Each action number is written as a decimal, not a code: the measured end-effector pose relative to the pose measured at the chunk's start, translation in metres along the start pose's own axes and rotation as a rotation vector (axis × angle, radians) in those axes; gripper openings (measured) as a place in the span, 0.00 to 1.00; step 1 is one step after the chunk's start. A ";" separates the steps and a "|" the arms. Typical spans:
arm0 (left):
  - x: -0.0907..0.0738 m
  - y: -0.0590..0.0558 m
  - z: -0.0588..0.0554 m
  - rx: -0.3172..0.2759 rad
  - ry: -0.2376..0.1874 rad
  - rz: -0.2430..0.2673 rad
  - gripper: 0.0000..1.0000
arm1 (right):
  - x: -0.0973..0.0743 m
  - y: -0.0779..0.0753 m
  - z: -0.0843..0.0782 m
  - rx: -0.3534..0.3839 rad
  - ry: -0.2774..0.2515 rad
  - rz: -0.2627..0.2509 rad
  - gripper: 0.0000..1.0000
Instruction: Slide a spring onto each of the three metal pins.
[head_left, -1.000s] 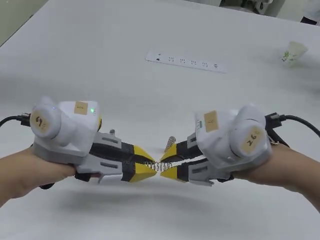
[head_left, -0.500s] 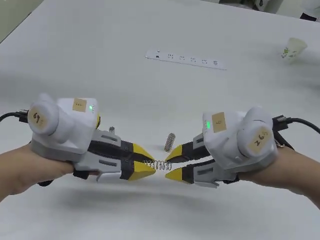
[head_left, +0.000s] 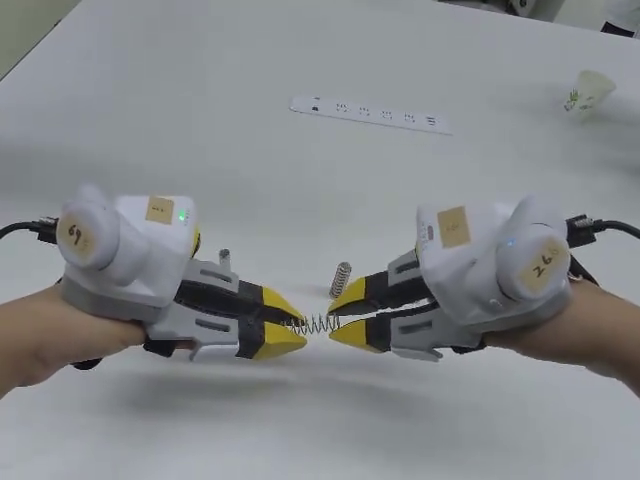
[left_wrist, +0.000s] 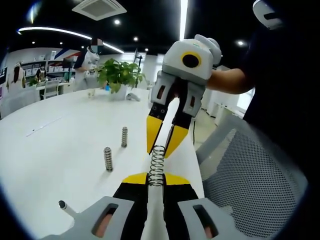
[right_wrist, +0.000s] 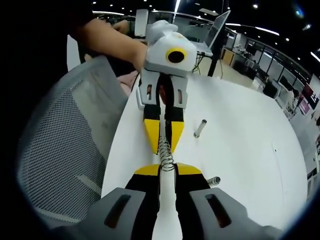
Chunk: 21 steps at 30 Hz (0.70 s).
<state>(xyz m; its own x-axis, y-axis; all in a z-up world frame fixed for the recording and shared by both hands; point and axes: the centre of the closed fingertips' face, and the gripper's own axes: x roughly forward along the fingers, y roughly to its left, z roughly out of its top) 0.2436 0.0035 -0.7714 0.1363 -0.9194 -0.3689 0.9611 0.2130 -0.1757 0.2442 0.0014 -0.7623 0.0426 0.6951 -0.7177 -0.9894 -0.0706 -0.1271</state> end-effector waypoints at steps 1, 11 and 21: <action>0.000 0.000 -0.001 0.003 0.003 0.000 0.02 | -0.001 0.000 0.002 -0.001 -0.005 0.001 0.08; 0.003 -0.002 -0.003 0.014 0.016 -0.003 0.02 | 0.000 0.002 0.030 -0.031 -0.069 0.008 0.08; 0.005 -0.005 0.001 0.024 0.011 -0.010 0.02 | 0.004 0.005 0.046 -0.051 -0.111 0.011 0.08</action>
<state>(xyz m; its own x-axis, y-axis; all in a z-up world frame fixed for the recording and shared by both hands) 0.2400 -0.0024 -0.7719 0.1242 -0.9177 -0.3773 0.9679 0.1957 -0.1575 0.2334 0.0364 -0.7342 0.0137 0.7687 -0.6395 -0.9811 -0.1130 -0.1569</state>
